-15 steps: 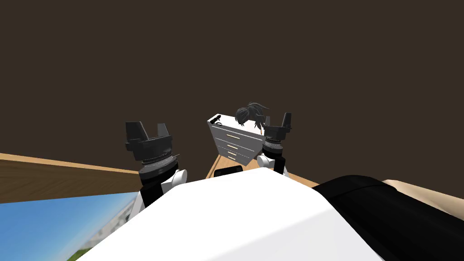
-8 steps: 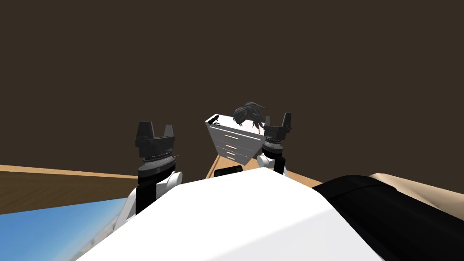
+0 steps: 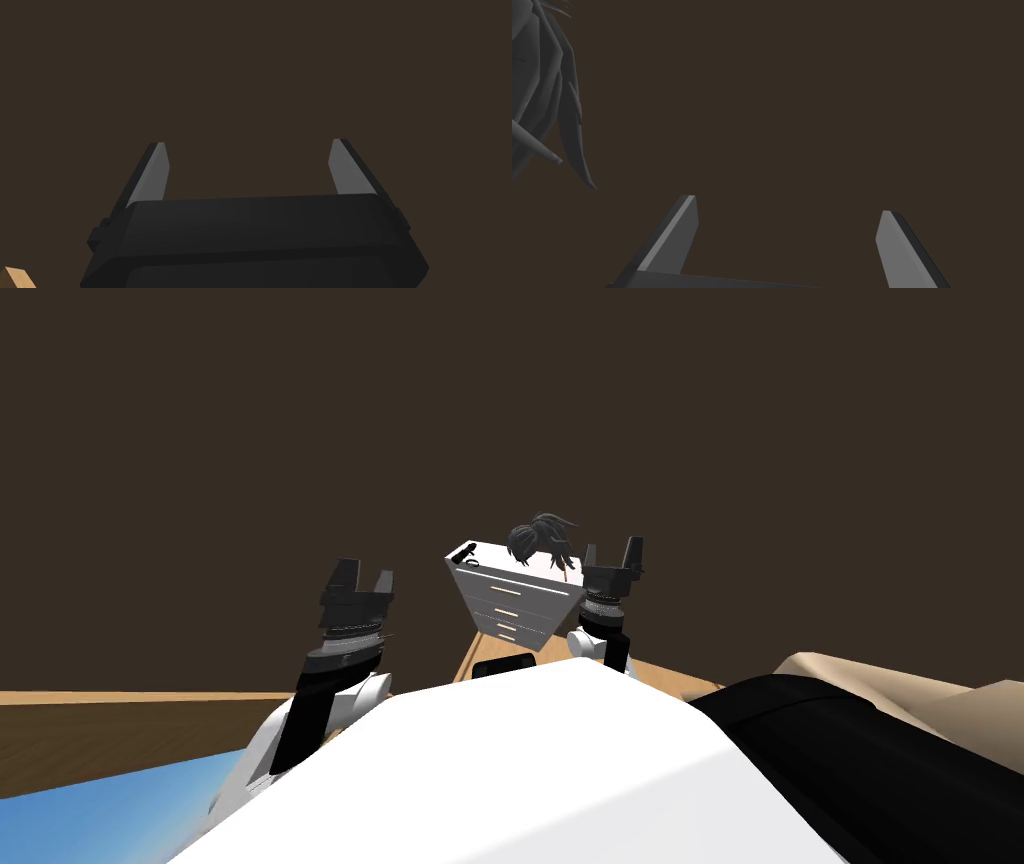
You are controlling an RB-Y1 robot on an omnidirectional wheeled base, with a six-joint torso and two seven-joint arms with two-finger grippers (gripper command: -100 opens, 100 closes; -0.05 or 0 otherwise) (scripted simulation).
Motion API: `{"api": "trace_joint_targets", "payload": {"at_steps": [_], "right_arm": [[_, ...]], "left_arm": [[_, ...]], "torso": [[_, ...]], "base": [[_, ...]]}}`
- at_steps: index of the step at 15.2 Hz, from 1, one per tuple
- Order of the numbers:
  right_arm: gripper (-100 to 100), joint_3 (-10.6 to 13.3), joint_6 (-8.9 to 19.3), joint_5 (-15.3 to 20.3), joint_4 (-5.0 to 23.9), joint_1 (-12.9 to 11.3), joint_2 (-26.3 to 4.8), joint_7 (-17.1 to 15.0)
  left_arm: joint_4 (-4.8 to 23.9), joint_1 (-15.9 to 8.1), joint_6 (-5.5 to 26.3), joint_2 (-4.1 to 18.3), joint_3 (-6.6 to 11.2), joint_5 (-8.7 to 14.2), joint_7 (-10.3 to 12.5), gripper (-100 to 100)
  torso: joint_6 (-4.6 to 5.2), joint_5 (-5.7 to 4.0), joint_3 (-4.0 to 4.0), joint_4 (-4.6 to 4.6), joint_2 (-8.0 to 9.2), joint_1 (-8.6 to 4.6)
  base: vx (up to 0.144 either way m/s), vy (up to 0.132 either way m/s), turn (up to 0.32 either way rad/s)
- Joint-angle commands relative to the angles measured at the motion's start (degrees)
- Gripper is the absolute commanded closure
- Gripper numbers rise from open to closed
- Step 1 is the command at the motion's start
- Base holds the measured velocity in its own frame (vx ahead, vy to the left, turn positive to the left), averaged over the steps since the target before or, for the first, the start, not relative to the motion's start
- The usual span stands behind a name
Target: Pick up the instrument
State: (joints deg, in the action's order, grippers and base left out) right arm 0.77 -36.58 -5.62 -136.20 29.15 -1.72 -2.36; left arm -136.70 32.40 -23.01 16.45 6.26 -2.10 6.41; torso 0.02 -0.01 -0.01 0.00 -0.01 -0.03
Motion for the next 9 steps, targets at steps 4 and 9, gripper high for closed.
{"api": "trace_joint_targets", "payload": {"at_steps": [4, 9], "right_arm": [[0, 0.00, 0.00, 0.00, 0.00, 0.00, 0.00, 0.00], [0, 0.00, 0.00, 0.00, 0.00, 0.00, 0.00, 0.00]], "left_arm": [[0.26, 0.43, 4.74, 4.02, 1.13, 1.59, 2.43, -100], [0.35, 1.06, 10.07, 8.43, 2.15, 3.33, 5.03, -100]], "torso": [[0.00, 0.00, 0.00, 0.00, -0.01, 0.00], [0.00, 0.00, -0.01, 0.00, -0.02, 0.00]], "base": [[0.003, -0.011, -0.082], [0.005, -0.011, -0.091]]}}
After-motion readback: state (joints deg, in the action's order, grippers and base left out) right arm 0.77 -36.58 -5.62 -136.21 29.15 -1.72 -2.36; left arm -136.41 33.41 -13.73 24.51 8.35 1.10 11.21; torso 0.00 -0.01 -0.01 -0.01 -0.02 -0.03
